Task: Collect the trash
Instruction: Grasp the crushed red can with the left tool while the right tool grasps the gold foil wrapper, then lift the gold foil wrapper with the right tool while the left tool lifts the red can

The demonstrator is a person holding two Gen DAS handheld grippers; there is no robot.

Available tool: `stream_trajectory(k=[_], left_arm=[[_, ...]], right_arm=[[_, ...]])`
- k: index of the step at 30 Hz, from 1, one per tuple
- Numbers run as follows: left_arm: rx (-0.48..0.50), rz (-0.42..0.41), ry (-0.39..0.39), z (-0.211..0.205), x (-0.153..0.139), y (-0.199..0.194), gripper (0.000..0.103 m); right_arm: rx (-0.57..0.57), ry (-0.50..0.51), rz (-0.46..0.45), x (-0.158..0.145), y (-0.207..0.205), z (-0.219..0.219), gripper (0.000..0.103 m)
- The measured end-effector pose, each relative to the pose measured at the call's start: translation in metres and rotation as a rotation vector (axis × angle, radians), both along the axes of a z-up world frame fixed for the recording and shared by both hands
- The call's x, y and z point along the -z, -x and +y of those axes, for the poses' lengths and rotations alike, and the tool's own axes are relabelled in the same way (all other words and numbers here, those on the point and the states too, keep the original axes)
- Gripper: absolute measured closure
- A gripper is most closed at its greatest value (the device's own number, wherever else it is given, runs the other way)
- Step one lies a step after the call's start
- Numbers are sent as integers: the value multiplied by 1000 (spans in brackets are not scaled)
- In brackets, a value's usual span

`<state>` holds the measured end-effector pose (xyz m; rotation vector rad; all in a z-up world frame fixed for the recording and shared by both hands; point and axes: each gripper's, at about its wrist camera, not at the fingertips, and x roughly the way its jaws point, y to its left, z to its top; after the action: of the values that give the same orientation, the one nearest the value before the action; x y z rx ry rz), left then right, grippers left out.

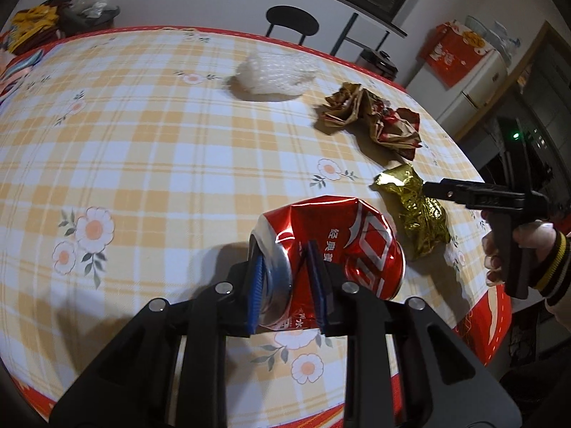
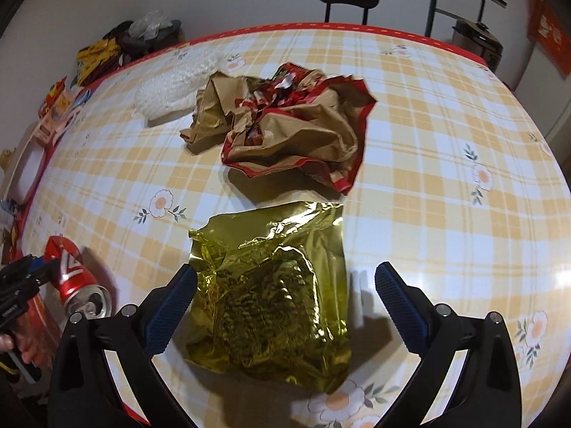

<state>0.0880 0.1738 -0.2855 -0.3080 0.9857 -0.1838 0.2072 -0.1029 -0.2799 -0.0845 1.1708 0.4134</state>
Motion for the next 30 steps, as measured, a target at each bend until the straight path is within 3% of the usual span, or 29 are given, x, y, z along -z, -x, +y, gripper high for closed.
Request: stream_trajectory(k=[8,16,19,30], left_arm=[[-36,-10,25,6,-4,8,77],[-62,-27,38,11,-12,11,77],[-60,-34,38,10,-16,12,77],[-53,-74,45,8,-32,15,77]], right_arm=[[-23,32,41,19,-3,8,5],[16,1,61,24,-2,5,6],[3,-17,54,21,1,6,16],[43,-110,31,-3,18,1,19]])
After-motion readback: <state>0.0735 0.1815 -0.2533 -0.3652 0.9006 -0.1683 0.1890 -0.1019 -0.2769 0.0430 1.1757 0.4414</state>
